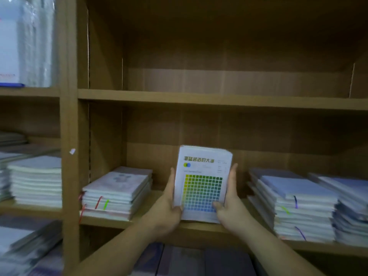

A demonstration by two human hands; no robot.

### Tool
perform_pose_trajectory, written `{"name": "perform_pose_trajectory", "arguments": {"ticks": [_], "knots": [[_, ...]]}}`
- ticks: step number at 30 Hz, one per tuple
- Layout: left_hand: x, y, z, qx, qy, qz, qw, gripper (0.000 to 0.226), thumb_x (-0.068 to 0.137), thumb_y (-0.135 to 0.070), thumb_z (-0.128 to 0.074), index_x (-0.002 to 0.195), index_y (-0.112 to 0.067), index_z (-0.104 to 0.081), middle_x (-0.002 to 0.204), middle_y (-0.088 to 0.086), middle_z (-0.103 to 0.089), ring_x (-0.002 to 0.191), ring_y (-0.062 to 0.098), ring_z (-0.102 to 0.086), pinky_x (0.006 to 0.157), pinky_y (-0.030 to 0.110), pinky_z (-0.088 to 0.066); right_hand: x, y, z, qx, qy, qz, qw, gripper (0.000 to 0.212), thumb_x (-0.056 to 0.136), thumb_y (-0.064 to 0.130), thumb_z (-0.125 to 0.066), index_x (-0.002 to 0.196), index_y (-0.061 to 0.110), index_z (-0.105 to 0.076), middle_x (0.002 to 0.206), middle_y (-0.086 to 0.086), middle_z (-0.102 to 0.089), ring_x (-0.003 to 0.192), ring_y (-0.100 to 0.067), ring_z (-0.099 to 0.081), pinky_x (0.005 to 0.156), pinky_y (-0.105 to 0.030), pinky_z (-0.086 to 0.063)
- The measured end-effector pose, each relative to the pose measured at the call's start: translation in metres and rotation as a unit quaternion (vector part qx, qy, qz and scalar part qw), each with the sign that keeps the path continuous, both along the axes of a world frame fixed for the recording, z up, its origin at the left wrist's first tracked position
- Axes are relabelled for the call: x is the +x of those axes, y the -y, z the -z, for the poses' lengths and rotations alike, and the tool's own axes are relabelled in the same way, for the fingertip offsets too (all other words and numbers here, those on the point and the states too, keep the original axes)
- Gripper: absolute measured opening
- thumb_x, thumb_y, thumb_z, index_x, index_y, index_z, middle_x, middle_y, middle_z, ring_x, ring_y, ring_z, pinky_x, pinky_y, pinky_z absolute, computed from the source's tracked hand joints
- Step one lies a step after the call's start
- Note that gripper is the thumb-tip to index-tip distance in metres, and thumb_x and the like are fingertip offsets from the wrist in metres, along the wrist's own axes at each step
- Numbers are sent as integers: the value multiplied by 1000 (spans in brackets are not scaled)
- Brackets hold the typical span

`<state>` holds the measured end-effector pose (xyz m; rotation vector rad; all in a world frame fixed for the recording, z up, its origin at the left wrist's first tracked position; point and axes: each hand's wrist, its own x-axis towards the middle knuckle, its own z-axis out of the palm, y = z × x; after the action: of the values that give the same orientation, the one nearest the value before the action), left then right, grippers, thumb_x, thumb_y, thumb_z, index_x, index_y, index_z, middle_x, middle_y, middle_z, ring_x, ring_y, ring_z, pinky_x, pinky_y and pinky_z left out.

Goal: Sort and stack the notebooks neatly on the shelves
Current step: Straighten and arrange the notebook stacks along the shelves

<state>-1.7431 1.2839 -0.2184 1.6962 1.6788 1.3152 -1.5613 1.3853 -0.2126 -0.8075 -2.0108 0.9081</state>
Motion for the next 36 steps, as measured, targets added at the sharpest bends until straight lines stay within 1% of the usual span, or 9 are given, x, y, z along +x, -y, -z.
{"name": "perform_pose_trajectory", "arguments": {"ticks": [3, 8, 11, 14, 18, 24, 28, 30, 36], "knots": [[-7, -9, 10, 10, 1, -9, 1000, 102, 99, -2, -57, 157, -43, 16, 132, -48, -26, 107, -44, -28, 83, -12, -29, -4, -9, 9, 40, 8, 10, 999, 128, 91, -7, -57, 133, 63, 41, 167, 16, -11, 139, -1, -30, 104, -21, -29], [-6, -21, 10, 76, 22, -39, 996, 119, 92, -15, -70, 145, -63, 25, 158, -25, -31, 142, -3, -37, 116, 29, -37, -7, -11, 21, 73, 7, 25, 997, 123, 94, 0, -59, 136, 60, 41, 161, 22, -17, 130, 16, -37, 101, -8, -30], [1, -29, 19, 110, 5, -47, 993, 108, 99, -21, -64, 148, -59, 24, 160, -24, -29, 140, -9, -37, 114, 25, -36, -9, -10, 31, 112, 22, 24, 993, 118, 96, 4, -59, 142, 57, 36, 160, 26, -4, 121, 36, -23, 86, 9, -28], [3, -31, 28, 123, -12, -57, 991, 97, 103, -30, -57, 149, -57, 24, 161, -25, -26, 144, -4, -34, 120, 37, -36, -13, -9, 41, 155, 39, 24, 987, 108, 100, 9, -55, 145, 58, 30, 164, 22, 1, 131, 23, -25, 95, 2, -31], [-2, -31, 35, 88, -40, -62, 993, 98, 104, -31, -51, 142, -59, 36, 155, -27, -34, 134, -5, -44, 110, 23, -39, -16, -8, 43, 157, 45, 51, 985, 105, 102, 18, -52, 141, 54, 39, 165, 20, 1, 135, 4, -32, 107, -20, -34], [-2, -29, 38, 71, -36, -66, 995, 97, 105, -31, -49, 139, -63, 36, 157, -19, -35, 129, -2, -49, 103, 17, -40, -16, -15, 41, 104, 46, 34, 993, 105, 103, 17, -52, 139, 58, 39, 153, 21, -16, 121, 18, -35, 95, -9, -31], [-2, -19, 13, 92, -7, -74, 993, 87, 104, -28, -53, 147, -68, 12, 145, -14, -50, 118, 3, -60, 99, 28, -55, -15, -20, 26, 42, 11, 23, 999, 108, 100, 10, -57, 143, 64, 26, 149, 12, -32, 117, 6, -47, 93, -17, -42], [-8, -10, 1, 99, 54, -84, 990, 77, 105, -23, -54, 152, -61, -7, 136, -16, -57, 110, 3, -64, 92, 24, -58, -20, -17, 9, -42, -29, 8, 999, 110, 93, 2, -66, 149, 66, 3, 144, 8, -49, 114, -9, -60, 98, -36, -53], [-32, 16, -7, 7, 187, -136, 973, 39, 101, -13, -59, 132, -37, -61, 123, -8, -72, 107, 15, -70, 90, 30, -57, -53, 0, -22, -212, 52, 2, 976, 91, 87, -7, -64, 159, 33, -24, 133, -5, -58, 107, -25, -60, 84, -38, -50]]}}
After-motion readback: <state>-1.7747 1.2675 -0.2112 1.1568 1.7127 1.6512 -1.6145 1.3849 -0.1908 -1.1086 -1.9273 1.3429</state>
